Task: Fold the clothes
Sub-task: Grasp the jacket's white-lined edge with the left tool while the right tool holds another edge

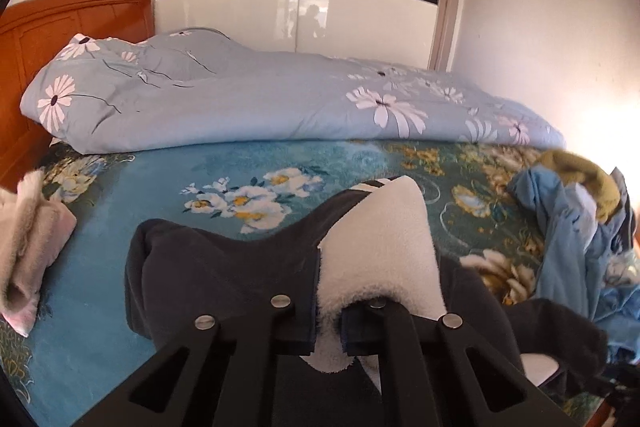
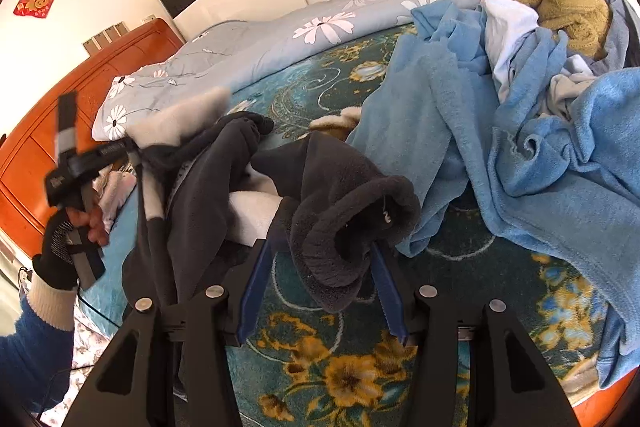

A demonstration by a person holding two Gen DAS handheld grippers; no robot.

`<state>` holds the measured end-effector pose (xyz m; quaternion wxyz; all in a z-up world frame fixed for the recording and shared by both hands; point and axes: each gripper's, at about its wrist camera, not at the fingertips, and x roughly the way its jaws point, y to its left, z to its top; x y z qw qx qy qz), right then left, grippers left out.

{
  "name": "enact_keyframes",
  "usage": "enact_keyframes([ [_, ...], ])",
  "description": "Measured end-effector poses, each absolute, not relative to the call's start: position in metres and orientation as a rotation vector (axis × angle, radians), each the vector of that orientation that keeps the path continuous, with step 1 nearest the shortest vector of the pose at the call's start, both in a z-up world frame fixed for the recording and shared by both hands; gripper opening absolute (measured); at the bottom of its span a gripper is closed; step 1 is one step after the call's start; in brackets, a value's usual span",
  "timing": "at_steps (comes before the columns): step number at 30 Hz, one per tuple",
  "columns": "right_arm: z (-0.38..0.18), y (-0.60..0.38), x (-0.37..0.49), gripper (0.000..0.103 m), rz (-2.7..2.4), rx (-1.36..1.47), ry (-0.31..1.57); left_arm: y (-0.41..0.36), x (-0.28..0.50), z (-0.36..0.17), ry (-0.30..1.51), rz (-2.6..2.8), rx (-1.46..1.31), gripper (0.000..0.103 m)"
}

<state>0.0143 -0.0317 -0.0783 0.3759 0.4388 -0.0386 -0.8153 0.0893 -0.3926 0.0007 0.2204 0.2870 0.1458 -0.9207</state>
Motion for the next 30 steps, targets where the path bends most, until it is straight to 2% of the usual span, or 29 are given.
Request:
enact_keyframes([
  [5, -0.076, -0.032, 0.024, 0.053, -2.089, 1.118, -0.072, -0.44, 0.173, 0.052, 0.482, -2.533, 0.609, 0.008],
  [9, -0.072, -0.039, 0.029, 0.053, -2.078, 1.117, -0.098, -0.492, 0.26, 0.061, 0.615, -2.426, 0.508, 0.008],
  [15, -0.065, -0.064, 0.036, 0.053, -2.036, 1.121, -0.103, -0.531, 0.362, 0.007, 0.747, -2.244, 0.536, 0.008],
  [18, -0.057, -0.09, 0.036, 0.053, -2.012, 1.11, -0.048, -0.538, 0.392, -0.033, 0.878, -2.195, 0.56, 0.008],
  [26, -0.012, -0.19, 0.021, 0.053, -1.841, 1.015, 0.011, -0.516, 0.42, -0.111, 0.984, -2.131, 0.634, 0.009],
  [30, 0.008, -0.271, 0.004, 0.053, -1.724, 1.004, 0.058, -0.516, 0.423, -0.121, 1.022, -2.149, 0.623, 0.009],
])
